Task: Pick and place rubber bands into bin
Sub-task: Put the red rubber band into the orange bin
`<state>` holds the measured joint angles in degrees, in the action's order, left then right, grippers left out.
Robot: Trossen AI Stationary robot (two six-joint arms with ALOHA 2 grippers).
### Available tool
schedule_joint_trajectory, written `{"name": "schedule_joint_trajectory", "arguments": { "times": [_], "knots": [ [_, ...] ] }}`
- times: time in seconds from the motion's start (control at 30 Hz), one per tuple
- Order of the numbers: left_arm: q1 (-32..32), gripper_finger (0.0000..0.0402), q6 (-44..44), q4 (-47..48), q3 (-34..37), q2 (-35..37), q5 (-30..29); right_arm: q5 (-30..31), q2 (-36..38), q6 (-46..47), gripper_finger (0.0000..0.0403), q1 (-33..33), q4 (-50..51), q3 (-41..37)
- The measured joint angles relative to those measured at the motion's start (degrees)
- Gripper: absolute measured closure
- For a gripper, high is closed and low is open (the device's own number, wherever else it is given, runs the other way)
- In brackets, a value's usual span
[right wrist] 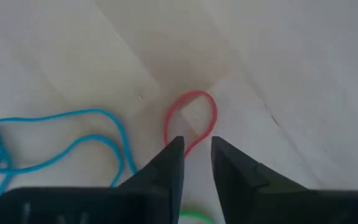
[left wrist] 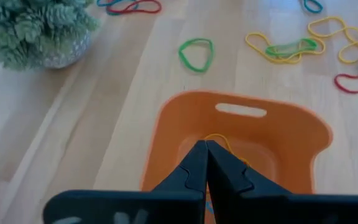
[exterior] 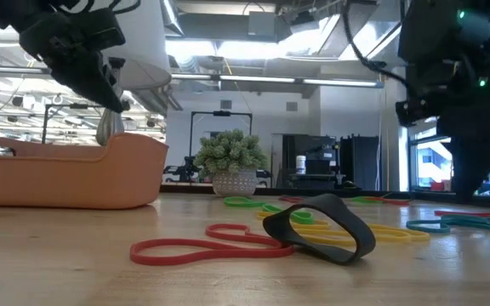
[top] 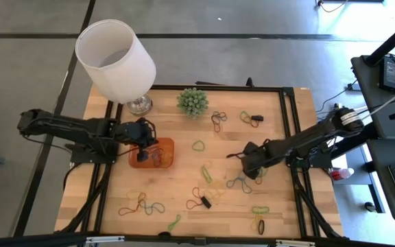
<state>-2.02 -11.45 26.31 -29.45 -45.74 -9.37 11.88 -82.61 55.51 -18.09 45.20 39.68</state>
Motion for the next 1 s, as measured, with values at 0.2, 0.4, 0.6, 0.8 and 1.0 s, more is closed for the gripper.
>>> {"name": "schedule_joint_trajectory", "arguments": {
  "times": [0.2, 0.4, 0.6, 0.8, 1.0],
  "knots": [
    [-0.2, 0.0398, -1.4, 0.2, 0.1, -0.3, 0.1, 0.1, -4.5, 0.0, 0.0335, 0.0, -2.2, 0.1],
    [-0.2, 0.0398, -1.4, 0.0, 0.1, -0.2, 0.1, 0.5, -5.9, -0.2, 0.0383, -0.1, -2.9, -0.4],
    [-0.2, 0.0398, -1.4, 0.0, 0.1, -0.2, 0.1, 0.4, -2.1, -0.4, 0.0399, 0.0, -2.5, -0.9],
    [-0.2, 0.0398, -1.4, 0.0, 0.1, -0.2, 0.1, 2.3, 5.1, -0.4, 0.0401, 0.0, -0.3, -0.7],
    [-0.2, 0.0398, -1.3, -0.2, 0.1, -0.2, 0.1, 9.5, 11.1, -4.4, 0.0401, 0.0, 1.9, 3.6]
  ]
}}
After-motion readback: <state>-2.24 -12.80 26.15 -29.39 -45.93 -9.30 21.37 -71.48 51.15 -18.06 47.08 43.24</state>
